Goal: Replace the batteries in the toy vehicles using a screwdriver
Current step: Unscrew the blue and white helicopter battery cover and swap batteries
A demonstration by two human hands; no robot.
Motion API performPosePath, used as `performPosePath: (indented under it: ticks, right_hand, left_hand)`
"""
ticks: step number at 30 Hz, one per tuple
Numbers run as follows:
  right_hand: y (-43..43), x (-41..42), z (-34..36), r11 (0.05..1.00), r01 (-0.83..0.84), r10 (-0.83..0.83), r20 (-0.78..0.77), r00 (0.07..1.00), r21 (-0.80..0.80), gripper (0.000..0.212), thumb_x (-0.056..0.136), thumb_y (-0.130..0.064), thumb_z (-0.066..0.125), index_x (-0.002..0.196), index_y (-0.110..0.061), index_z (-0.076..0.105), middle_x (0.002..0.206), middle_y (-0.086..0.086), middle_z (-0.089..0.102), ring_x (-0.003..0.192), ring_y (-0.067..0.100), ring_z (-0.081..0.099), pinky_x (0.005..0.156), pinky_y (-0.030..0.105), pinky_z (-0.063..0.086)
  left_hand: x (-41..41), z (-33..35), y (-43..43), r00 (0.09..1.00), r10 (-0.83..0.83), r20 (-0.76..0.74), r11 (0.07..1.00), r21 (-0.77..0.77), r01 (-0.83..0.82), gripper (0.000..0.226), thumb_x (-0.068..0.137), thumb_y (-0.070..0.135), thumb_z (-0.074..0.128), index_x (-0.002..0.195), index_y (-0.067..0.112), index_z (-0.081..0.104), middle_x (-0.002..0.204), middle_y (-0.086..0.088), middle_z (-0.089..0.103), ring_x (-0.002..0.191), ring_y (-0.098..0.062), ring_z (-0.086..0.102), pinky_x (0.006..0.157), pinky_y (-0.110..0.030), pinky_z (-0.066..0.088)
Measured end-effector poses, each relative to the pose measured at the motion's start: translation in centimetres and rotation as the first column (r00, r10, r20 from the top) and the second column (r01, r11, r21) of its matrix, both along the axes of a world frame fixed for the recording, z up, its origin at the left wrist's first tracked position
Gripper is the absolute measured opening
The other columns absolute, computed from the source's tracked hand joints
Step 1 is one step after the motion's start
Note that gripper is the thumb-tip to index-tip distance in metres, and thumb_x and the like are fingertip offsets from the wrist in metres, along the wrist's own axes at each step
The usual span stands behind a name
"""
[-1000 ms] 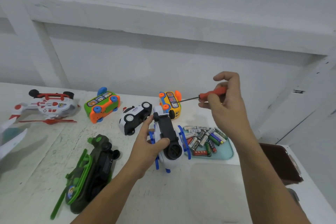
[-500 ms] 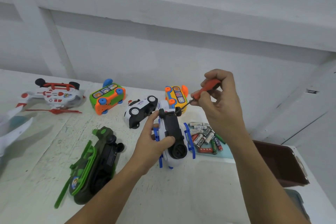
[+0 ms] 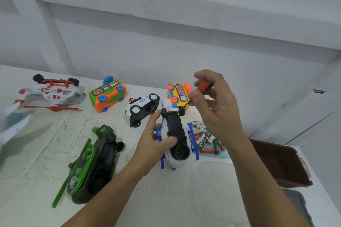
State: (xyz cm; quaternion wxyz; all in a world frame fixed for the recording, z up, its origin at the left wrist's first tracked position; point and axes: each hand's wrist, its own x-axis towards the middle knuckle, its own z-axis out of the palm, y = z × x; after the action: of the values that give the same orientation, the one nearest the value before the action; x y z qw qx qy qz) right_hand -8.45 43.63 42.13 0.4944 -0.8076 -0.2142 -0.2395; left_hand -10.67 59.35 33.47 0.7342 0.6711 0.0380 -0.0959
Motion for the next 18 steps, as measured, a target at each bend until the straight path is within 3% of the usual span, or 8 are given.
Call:
performPosePath:
  ticks: [5, 7, 11, 15, 18]
  right_hand:
    - [0.8, 0.0, 0.4, 0.996, -0.023, 0.020, 0.031, 0.999, 0.091, 0.045, 0.090, -0.008, 0.068, 0.114, -0.043, 0.055, 0.091, -0.001, 0.054, 0.081, 0.017, 0.063, 0.071, 0.038, 0.059]
    - [1.1, 0.0, 0.4, 0.982, -0.056, 0.056, 0.001, 0.998, 0.182, 0.051, 0.089, -0.003, 0.069, 0.115, -0.043, 0.052, 0.094, 0.001, 0.060, 0.085, 0.020, 0.068, 0.076, 0.041, 0.059]
    - [1.2, -0.3, 0.2, 0.965, -0.127, 0.131, -0.006, 0.991, 0.228, 0.043, 0.091, 0.003, 0.062, 0.116, -0.032, 0.058, 0.106, 0.000, 0.066, 0.100, 0.026, 0.067, 0.080, 0.048, 0.058]
    - [1.4, 0.0, 0.1, 0.976, -0.091, 0.091, 0.009, 0.996, 0.196, 0.044, 0.096, 0.005, 0.052, 0.126, -0.027, 0.058, 0.106, 0.007, 0.056, 0.100, 0.032, 0.063, 0.078, 0.042, 0.059]
    - [1.4, -0.1, 0.4, 0.973, -0.096, 0.099, -0.002, 0.995, 0.208, 0.043, 0.097, 0.002, 0.051, 0.126, -0.028, 0.060, 0.108, 0.007, 0.060, 0.099, 0.031, 0.064, 0.078, 0.044, 0.059]
  left_hand:
    - [0.3, -0.2, 0.2, 1.000, -0.023, -0.005, 0.999, -0.026, 0.023, 0.079, 0.083, -0.001, 0.068, 0.128, 0.056, 0.038, 0.123, 0.001, 0.059, 0.096, -0.025, 0.069, 0.063, -0.023, 0.058]
    - [0.4, -0.1, 0.3, 1.000, -0.016, -0.006, 1.000, -0.023, 0.016, 0.080, 0.083, -0.001, 0.068, 0.132, 0.053, 0.036, 0.123, 0.002, 0.057, 0.098, -0.024, 0.067, 0.060, -0.020, 0.057]
    - [0.6, 0.0, 0.5, 1.000, -0.009, 0.007, 1.000, -0.024, 0.009, 0.080, 0.084, -0.001, 0.067, 0.140, 0.046, 0.035, 0.114, 0.011, 0.053, 0.094, -0.011, 0.065, 0.058, -0.015, 0.054]
    - [0.8, -0.2, 0.6, 1.000, -0.002, 0.011, 1.000, -0.027, 0.002, 0.077, 0.086, 0.000, 0.066, 0.141, 0.045, 0.035, 0.117, 0.010, 0.055, 0.088, -0.016, 0.070, 0.061, -0.021, 0.058]
    - [0.7, -0.1, 0.5, 1.000, -0.003, 0.024, 1.000, -0.017, 0.004, 0.074, 0.088, -0.001, 0.064, 0.140, 0.042, 0.035, 0.105, 0.020, 0.050, 0.072, 0.007, 0.067, 0.052, -0.012, 0.051]
